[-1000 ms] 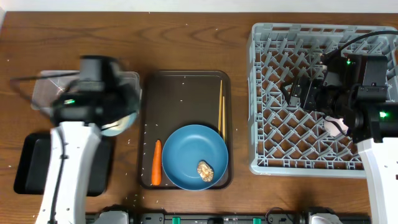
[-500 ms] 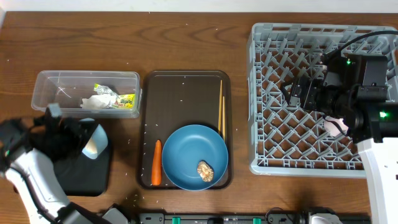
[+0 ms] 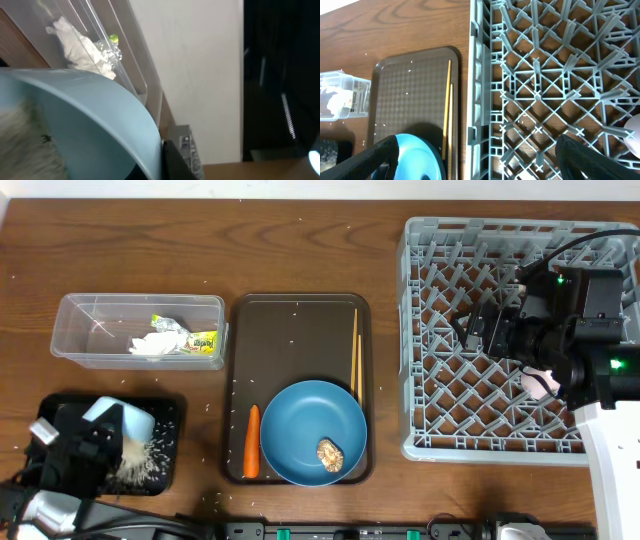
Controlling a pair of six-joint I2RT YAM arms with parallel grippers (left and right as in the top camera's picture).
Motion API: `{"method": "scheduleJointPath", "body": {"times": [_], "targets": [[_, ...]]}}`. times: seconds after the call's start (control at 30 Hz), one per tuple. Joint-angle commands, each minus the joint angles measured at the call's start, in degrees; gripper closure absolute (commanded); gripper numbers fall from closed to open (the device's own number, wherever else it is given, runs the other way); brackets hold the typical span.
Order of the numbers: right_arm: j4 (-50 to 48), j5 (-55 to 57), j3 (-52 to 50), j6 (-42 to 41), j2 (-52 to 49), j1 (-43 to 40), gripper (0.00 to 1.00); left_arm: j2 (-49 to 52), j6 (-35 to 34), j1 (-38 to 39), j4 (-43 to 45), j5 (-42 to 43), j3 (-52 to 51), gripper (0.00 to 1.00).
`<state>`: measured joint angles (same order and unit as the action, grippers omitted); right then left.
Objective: Sort waste into correct bins and load items into the dishwasher rack
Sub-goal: 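Carry rice bowl over small black tray and tip rice out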
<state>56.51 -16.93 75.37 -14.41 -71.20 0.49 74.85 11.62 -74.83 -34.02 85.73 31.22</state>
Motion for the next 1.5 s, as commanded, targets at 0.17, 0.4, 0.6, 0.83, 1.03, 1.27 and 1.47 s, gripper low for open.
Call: {"method": "scheduleJointPath", "body": {"times": [0.17,0.4,0.6,0.83,1.03,1.27,1.47], "targets": [[-0.2,0.2,0.3,0.8,0.0,0.7,0.07,0.2,1.9,-0.6,0.3,4.4,-0.1,0.94],[-0.5,0.2,0.3,0.7,0.0,0.7,0.07,0.2,-2.8,-0.6,0.9,4.4,-0.1,0.94],[-1.2,0.2,0.3,0.7,0.0,0.7,0.07,0.3,-2.6,-0.2,2.4,4.4,-0.2,0.94],[-1.0,0.2,0.3,0.7,0.0,0.7,0.07,0.4,-5.4,-0.1,3.5,3.3,-0.3,0.94],[-1.3,0.2,0.3,0.2,0.0,0.7,0.07,-0.2,-3.6,3.5,4.2,4.3,-0.2,0.94],[-0.8,0.2,0.3,0.1,0.1,0.7,0.07,-3.7,-3.6,8.1,4.7,3.8,0.3,0.94],[-1.0,0.2,0.3,0.1,0.1,0.7,0.07,-7.5,-7.5,11.1,5.5,4.0,1.9,0.94]]}}
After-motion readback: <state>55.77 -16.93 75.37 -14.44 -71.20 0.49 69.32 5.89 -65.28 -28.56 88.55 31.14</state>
